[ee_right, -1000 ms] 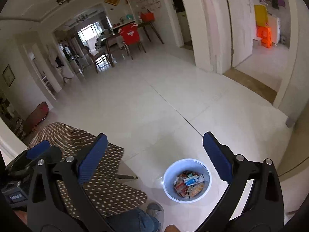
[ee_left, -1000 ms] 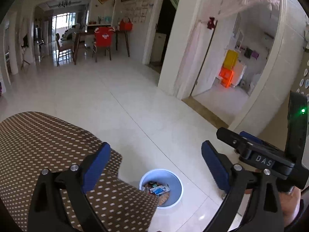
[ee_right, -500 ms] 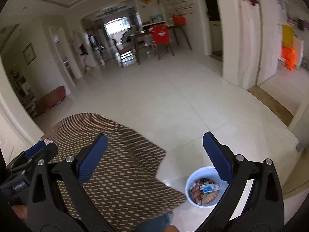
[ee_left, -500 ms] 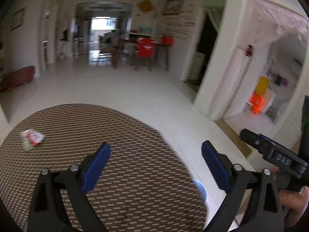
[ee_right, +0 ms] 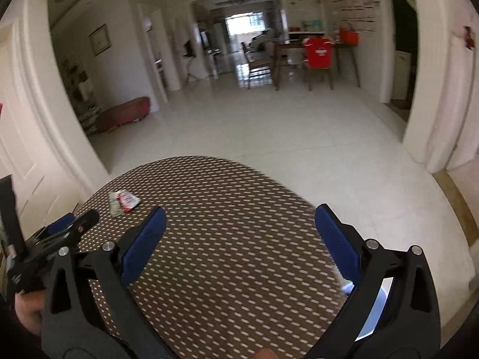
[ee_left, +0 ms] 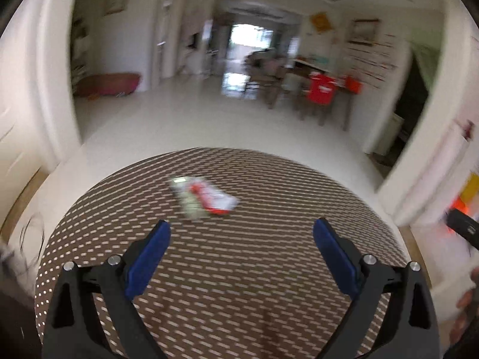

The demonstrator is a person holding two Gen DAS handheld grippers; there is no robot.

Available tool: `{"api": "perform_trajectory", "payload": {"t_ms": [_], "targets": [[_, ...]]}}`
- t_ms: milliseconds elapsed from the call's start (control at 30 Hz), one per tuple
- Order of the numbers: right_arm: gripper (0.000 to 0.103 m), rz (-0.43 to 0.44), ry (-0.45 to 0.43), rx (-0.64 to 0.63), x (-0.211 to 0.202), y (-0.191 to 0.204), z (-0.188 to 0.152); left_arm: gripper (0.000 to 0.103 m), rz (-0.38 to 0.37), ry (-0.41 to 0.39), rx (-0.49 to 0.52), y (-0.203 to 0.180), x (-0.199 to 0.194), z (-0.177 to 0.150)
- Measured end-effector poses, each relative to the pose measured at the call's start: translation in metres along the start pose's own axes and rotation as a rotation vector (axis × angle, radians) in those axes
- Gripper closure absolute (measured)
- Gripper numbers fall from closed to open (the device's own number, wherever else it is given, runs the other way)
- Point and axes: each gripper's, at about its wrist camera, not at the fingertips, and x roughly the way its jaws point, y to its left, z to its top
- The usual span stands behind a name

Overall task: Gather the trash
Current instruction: 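Move both open tools back over the table toward the remaining packets, then grasp the green packet with the left tool while the right tool grasps the red-white wrapper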

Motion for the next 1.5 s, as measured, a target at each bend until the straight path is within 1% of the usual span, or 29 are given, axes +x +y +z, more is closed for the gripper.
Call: {"api": "perform_trajectory", "payload": {"t_ms": [100, 267, 367, 433, 467, 533, 567, 600, 667, 700, 733, 800, 900, 1000, 1100, 1167, 1200, 1233, 1267, 1300, 1333, 1367, 1400, 1500], "targets": [[0.006, 0.024, 0.022, -0.020, 0.019, 0.013, 0.005, 0.009, 0.064, 0.035, -0.026, 0.033, 0.026, 0.002], [0.006, 0.057, 0.056, -0.048, 0.051, 0.032, 0.010, 0.009, 0.133, 0.093, 0.002, 0.052, 0.065, 0.006], [0.006, 0.072, 0.074, -0.051, 0.067, 0.034, 0.011, 0.009, 0.149, 0.125, 0.019, 0.056, 0.083, 0.009], [0.006, 0.078, 0.086, -0.054, 0.079, 0.039, 0.011, 0.009, 0.150, 0.154, 0.011, 0.063, 0.095, 0.012], [0.006, 0.083, 0.093, -0.056, 0.084, 0.041, 0.011, 0.009, 0.143, 0.160, -0.002, 0.069, 0.100, 0.012], [0.006, 0.089, 0.103, -0.064, 0.092, 0.048, 0.011, 0.009, 0.153, 0.155, -0.014, 0.073, 0.104, 0.017], [0.006, 0.093, 0.106, -0.069, 0.096, 0.051, 0.011, 0.013, 0.154, 0.162, -0.010, 0.074, 0.108, 0.019], [0.006, 0.097, 0.109, -0.074, 0.099, 0.054, 0.011, 0.020, 0.148, 0.177, -0.006, 0.075, 0.112, 0.019], [0.006, 0.102, 0.116, -0.085, 0.107, 0.059, 0.012, 0.033, 0.133, 0.176, 0.023, 0.072, 0.115, 0.021], [0.006, 0.104, 0.120, -0.090, 0.110, 0.063, 0.011, 0.042, 0.119, 0.175, 0.039, 0.070, 0.115, 0.021], [0.006, 0.107, 0.125, -0.095, 0.115, 0.068, 0.012, 0.047, 0.104, 0.174, 0.047, 0.068, 0.116, 0.022], [0.006, 0.112, 0.138, -0.108, 0.124, 0.077, 0.013, 0.070, 0.062, 0.175, 0.072, 0.066, 0.114, 0.021], [0.006, 0.138, 0.161, -0.144, 0.141, 0.092, 0.014, 0.080, 0.014, 0.177, 0.083, 0.066, 0.113, 0.019], [0.006, 0.188, 0.198, -0.213, 0.171, 0.124, 0.015, 0.086, -0.007, 0.169, 0.075, 0.078, 0.106, 0.015], [0.006, 0.226, 0.221, -0.299, 0.198, 0.161, 0.006, 0.089, -0.011, 0.156, 0.035, 0.094, 0.091, 0.007], [0.006, 0.259, 0.243, -0.362, 0.221, 0.188, 0.001, 0.090, -0.015, 0.149, 0.017, 0.101, 0.083, 0.003], [0.006, 0.267, 0.252, -0.375, 0.228, 0.195, 0.000, 0.090, -0.014, 0.146, 0.010, 0.104, 0.079, 0.000], [0.010, 0.270, 0.262, -0.388, 0.239, 0.205, -0.003, 0.090, -0.014, 0.145, 0.004, 0.104, 0.077, 0.000], [0.023, 0.265, 0.270, -0.399, 0.246, 0.211, -0.005, 0.090, -0.013, 0.145, 0.000, 0.107, 0.074, -0.003], [0.031, 0.257, 0.279, -0.416, 0.253, 0.217, -0.007, 0.090, -0.012, 0.146, 0.000, 0.111, 0.071, -0.005], [0.041, 0.233, 0.276, -0.447, 0.256, 0.223, -0.010, 0.090, -0.010, 0.148, 0.000, 0.112, 0.071, -0.006], [0.064, 0.239, 0.271, -0.461, 0.256, 0.228, -0.010, 0.090, -0.009, 0.151, 0.000, 0.113, 0.070, -0.008], [0.070, 0.242, 0.274, -0.466, 0.256, 0.230, -0.010, 0.089, -0.010, 0.153, 0.000, 0.115, 0.070, -0.010], [0.074, 0.277, 0.286, -0.430, 0.248, 0.224, -0.015, 0.083, -0.022, 0.159, -0.011, 0.123, 0.069, -0.013]]}}
